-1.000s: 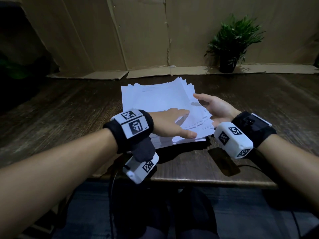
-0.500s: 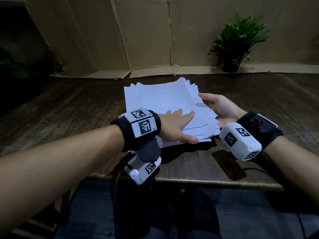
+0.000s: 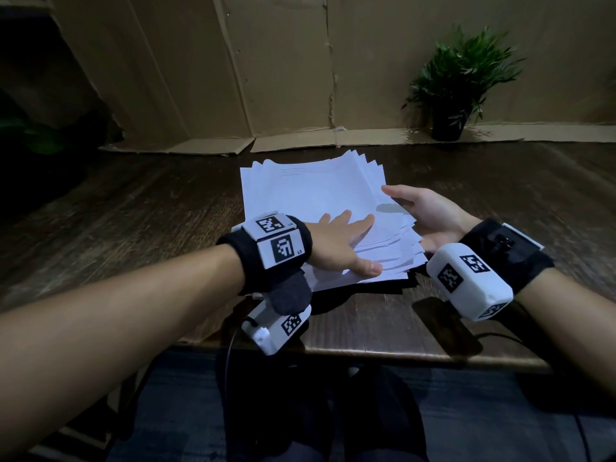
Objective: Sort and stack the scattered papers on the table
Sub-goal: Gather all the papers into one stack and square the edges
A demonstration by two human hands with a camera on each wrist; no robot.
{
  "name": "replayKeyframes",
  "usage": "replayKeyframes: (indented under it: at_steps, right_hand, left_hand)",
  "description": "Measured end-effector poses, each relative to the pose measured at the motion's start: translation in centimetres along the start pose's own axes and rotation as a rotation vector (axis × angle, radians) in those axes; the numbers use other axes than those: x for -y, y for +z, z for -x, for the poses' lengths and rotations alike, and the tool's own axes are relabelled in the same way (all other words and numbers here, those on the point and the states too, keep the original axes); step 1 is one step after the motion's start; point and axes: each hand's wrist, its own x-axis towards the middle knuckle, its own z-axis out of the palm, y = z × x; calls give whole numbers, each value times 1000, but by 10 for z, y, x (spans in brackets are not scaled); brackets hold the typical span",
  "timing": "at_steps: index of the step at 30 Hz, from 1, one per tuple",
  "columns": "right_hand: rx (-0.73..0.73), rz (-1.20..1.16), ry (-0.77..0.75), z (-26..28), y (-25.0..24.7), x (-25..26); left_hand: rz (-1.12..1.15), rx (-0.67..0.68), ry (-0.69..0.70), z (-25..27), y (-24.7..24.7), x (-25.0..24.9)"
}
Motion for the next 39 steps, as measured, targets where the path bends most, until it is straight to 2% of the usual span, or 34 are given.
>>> replayKeyframes:
  at_steps: [5, 9, 11, 19, 27, 33, 39]
  right_hand:
    - [35, -29, 32, -2, -2, 1]
    - [62, -45, 5, -2, -2, 0]
    - [39, -52, -11, -1, -2, 0]
    - [3, 14, 34, 3, 3, 0]
    - [31, -38, 29, 1, 4, -1]
    - [-12, -9, 35, -4, 1, 1]
    - [-20, -55, 12, -1, 3, 0]
  left_hand:
    - [17, -41, 5, 2, 3, -2]
    - [29, -114, 101, 9, 4, -3]
    - [-7, -100, 131, 11, 4, 2]
    - [-123, -15, 107, 22, 10, 22]
    - [-131, 9, 101, 6, 0, 29]
    - [-23, 47, 147, -2, -9, 46]
    - [-57, 30, 147, -11, -7, 50]
